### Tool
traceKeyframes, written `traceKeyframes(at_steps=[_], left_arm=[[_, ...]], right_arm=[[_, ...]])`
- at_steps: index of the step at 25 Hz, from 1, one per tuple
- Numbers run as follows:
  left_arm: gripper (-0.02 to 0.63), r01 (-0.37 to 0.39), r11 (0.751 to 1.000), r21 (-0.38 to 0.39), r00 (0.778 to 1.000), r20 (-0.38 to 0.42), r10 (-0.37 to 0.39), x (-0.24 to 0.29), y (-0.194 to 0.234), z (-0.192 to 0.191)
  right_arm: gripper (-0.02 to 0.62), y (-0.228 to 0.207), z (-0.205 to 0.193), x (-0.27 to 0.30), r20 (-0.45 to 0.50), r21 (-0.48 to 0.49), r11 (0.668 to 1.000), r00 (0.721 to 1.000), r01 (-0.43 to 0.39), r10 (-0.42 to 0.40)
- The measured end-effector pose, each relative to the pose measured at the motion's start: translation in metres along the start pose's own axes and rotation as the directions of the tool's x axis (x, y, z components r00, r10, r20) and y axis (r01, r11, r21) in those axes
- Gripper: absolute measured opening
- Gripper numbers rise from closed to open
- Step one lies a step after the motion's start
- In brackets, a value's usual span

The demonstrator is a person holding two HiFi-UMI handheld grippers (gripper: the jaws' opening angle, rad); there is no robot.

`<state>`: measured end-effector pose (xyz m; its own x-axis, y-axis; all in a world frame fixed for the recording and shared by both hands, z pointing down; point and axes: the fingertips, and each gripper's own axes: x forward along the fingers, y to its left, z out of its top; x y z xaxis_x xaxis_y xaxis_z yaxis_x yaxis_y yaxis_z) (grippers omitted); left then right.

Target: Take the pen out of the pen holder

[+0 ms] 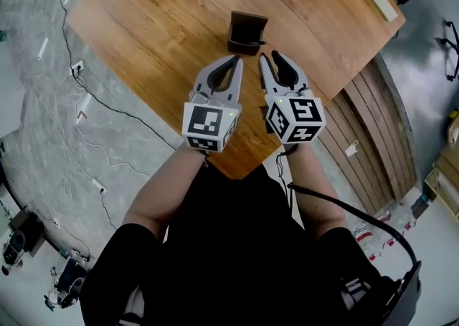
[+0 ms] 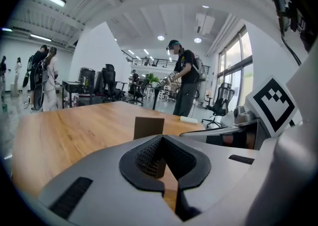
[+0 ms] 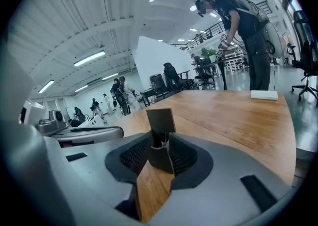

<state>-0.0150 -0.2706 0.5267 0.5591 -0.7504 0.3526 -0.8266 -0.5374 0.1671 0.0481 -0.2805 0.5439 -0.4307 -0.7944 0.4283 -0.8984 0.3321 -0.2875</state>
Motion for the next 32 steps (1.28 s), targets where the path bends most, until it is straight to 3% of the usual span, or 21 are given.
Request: traceKeyframes(at_steps=[17, 26, 32], left_arm=[[0.000, -0.003, 1.000, -0.031, 0.999, -0.042, 0.001, 0.039, 0.034, -0.029], [0.000, -0.003, 1.000, -0.025, 0.999, -0.032, 0.002, 0.032, 0.031, -0.019], [0.000, -0.012, 1.000, -0.005, 1.000, 0.008, 0.012, 0.014, 0.024, 0.012]], right_arm=[[0.061, -0.013, -0.014, 0.051, -0.027, -0.036, 0.999, 0.999, 0.040, -0.041], [0.041, -0.005, 0.008, 0.038, 0.045, -0.057, 0.997, 0.998, 0.042, -0.039], [0.041, 0.007, 0.038, 0.013, 0.089, -0.082, 0.995, 0.995, 0.049, -0.041]])
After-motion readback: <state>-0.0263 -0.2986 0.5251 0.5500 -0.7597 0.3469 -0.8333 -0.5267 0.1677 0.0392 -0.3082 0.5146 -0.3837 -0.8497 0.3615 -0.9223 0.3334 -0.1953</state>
